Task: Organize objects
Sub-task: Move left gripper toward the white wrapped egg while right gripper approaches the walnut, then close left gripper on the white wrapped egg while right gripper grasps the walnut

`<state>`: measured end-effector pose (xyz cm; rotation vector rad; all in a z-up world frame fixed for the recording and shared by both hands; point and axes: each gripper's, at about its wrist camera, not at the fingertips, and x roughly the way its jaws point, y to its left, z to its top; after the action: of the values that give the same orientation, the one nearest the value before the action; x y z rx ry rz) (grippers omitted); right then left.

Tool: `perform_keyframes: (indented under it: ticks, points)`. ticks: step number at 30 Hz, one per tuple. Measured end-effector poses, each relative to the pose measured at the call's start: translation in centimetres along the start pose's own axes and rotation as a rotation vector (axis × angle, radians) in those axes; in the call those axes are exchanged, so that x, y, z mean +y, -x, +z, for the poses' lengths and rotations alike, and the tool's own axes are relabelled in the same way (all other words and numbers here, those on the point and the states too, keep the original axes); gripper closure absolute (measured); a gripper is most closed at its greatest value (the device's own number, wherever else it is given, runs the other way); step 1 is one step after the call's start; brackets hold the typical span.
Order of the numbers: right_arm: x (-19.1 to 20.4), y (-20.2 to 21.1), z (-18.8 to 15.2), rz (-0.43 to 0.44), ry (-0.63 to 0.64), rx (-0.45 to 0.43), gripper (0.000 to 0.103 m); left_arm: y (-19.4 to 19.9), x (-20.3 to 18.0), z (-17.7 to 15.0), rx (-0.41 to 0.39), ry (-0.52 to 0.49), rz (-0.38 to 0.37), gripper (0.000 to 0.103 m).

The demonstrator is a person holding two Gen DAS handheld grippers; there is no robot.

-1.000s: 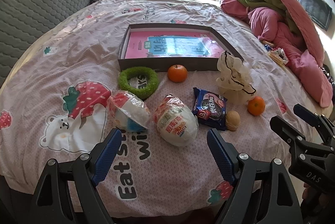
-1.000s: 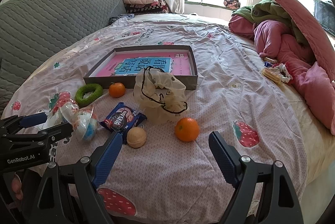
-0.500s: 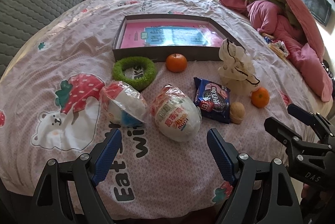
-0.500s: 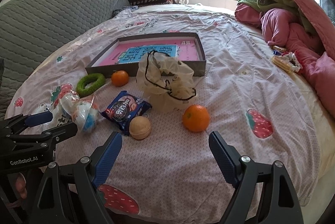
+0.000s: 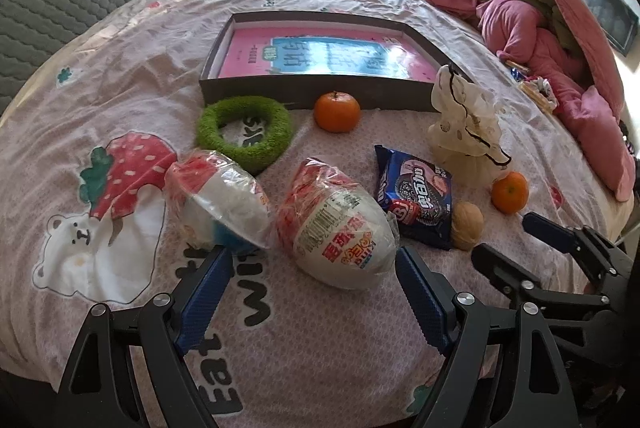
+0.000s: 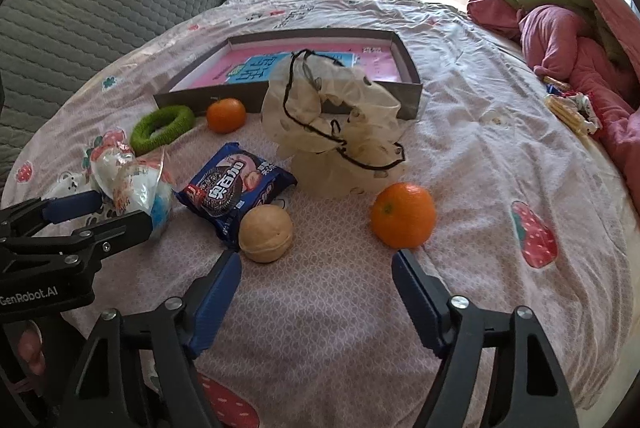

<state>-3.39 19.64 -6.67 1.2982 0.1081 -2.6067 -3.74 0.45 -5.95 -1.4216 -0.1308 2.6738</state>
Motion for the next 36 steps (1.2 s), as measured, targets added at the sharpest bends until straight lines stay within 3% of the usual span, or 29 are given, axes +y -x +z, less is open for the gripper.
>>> perform_keyframes:
  ticks: [5, 24, 31, 36]
  points:
    - [0.5, -1.3, 0.4, 0.013, 0.025, 0.029, 0.036, -0.6, -0.3, 0.5, 0.016, 0.005, -0.003, 0.019]
    - [1.1, -3.2, 1.7, 0.014, 0.058, 0.042, 0.044, -3.1, 0.4, 1.1, 0.084, 0.002, 0.081, 0.019]
    - [1.4, -3.5, 2.2, 0.021, 0.083, 0.033, 0.062, -3.6, 0.7, 1.4, 0.097, 0.019, 0.075, 0.019]
    - [1.7, -3.5, 2.3, 0.027, 0.099, 0.030, 0.069, -3.6, 1.0, 1.5, 0.085, 0.038, 0.069, 0.021]
